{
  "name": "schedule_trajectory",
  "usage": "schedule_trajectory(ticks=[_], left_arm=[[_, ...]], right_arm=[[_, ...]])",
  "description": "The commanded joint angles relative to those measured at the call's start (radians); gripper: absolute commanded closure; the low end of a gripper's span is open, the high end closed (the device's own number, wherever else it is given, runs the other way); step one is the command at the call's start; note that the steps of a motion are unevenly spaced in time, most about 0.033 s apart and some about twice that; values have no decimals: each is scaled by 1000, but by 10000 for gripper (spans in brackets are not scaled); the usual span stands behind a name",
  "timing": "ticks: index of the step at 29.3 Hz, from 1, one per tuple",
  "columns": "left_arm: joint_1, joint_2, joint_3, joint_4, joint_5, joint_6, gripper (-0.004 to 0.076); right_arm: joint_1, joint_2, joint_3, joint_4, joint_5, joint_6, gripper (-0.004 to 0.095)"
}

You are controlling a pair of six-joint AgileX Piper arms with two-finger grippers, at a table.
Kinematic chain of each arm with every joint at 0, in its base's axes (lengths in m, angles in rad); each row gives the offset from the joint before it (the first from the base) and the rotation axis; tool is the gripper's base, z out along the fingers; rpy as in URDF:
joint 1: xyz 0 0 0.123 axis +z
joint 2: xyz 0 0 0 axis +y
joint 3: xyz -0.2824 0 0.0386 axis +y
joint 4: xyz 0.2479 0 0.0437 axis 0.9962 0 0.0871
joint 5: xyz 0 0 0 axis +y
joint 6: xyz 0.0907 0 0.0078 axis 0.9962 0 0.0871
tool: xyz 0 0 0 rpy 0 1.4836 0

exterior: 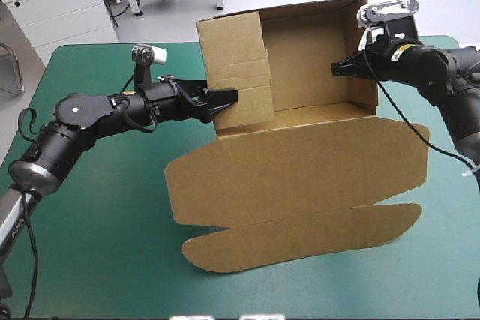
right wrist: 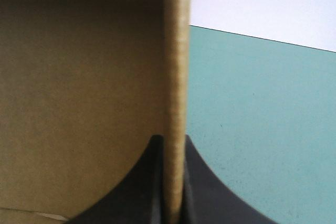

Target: Fold the box

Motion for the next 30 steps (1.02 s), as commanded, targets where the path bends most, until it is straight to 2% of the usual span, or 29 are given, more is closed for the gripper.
schedule_trajectory(ticks=[1, 8, 14, 20, 25, 27, 30], left_arm=[[-95, -27, -111, 193, -183, -231, 20], [-181, 15, -219, 643, -193, -626, 36], [-240, 66, -322, 1021, -120, -943, 67], [-361, 104, -386, 1485, -50, -1265, 203], [-422, 122, -386, 1714, -4, -1522, 276], [-423, 131, -386, 1711, -8, -1544, 342], [-423, 141, -386, 1694, -4, -1544, 532]], right_arm=[[0, -33, -30, 35, -59, 1, 920], [0, -31, -30, 96, -86, 7, 921], [0, -24, -30, 140, -81, 9, 921], [0, -3, -30, 195, -75, 9, 921], [0, 9, -30, 202, -75, 28, 921], [0, 14, -30, 205, -72, 28, 921], [0, 16, -30, 207, -47, 28, 921]])
